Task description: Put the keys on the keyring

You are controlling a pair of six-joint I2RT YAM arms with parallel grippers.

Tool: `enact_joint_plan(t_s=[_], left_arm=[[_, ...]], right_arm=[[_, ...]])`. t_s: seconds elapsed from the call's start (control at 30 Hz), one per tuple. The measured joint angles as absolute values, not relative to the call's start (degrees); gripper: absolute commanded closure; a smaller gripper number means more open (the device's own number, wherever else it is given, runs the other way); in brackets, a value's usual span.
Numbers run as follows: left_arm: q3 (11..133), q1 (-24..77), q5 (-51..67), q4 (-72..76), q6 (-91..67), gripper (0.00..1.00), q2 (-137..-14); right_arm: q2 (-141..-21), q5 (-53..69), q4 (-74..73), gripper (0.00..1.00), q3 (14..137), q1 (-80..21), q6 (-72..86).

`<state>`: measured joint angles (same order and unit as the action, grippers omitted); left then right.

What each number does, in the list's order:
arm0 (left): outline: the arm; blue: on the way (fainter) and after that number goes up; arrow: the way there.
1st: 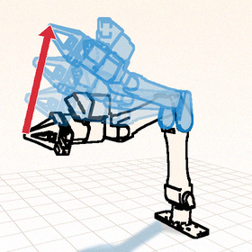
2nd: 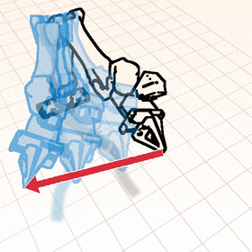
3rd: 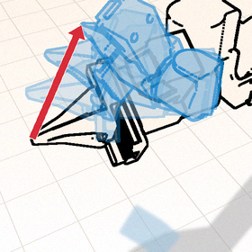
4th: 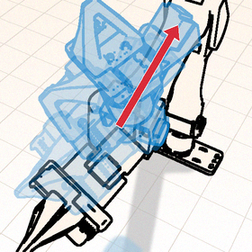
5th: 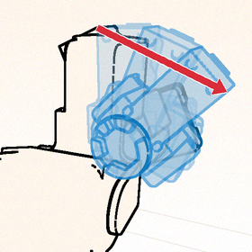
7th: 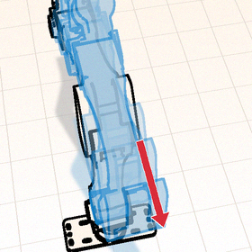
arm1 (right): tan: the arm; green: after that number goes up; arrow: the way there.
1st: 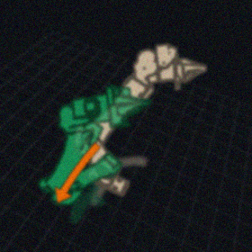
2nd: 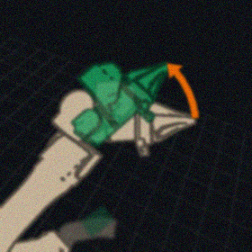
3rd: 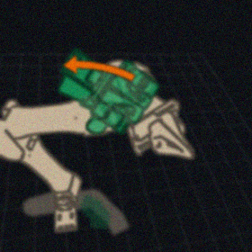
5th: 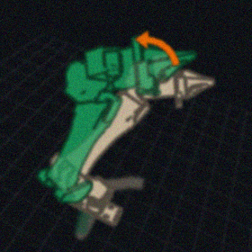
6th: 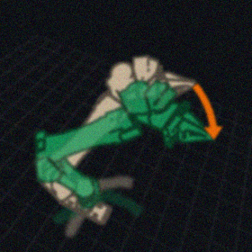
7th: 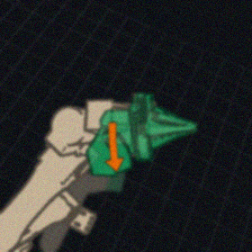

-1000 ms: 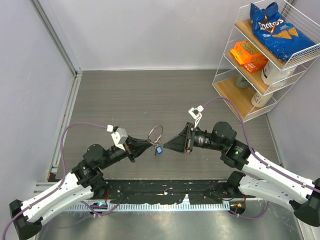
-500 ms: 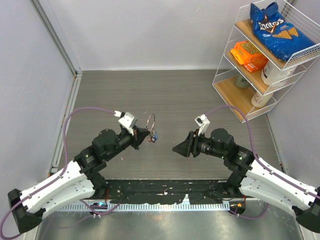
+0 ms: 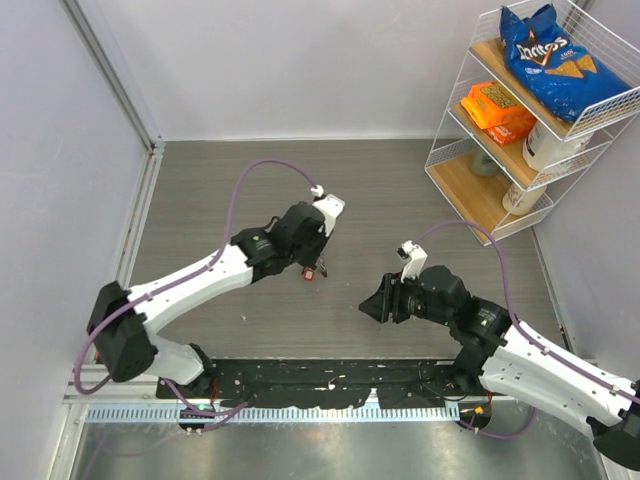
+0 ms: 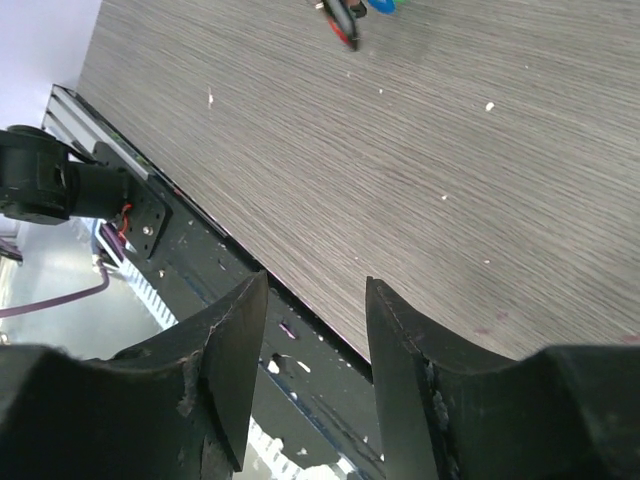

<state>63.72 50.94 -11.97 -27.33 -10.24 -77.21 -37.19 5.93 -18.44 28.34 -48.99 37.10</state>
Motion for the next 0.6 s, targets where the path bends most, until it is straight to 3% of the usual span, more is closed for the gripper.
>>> enact_joint_plan(t_s=[0.1, 0.13, 0.17, 0.5, 0.6], left_arm=[[67.7, 50.94, -12.08, -29.61, -9.61, 0.59, -83.79], [68.05, 50.94, -12.32, -29.85, -9.41, 0.36, -85.14], [68.14, 50.94, -12.56, -30.13, -9.45, 0.31, -86.46], [68.34, 50.94, -15.51, -30.94, -8.69, 0.28, -85.84], [67.7, 50.94, -15.66, -30.5, -8.71, 0.22, -82.91]], right_arm=[[-35.9, 5.5, -19.42, 0.49, 27.2, -48.99, 36.47], [-35.55, 5.39, -19.81, 0.49, 26.96, -48.99, 36.25], [-35.2, 5.3, -20.18, 0.49, 26.76, -48.99, 36.03], [-32.99, 3.97, -22.39, 0.47, 26.65, -48.99, 34.09], [-33.47, 3.7, -22.37, 0.39, 26.65, -48.99, 33.69]])
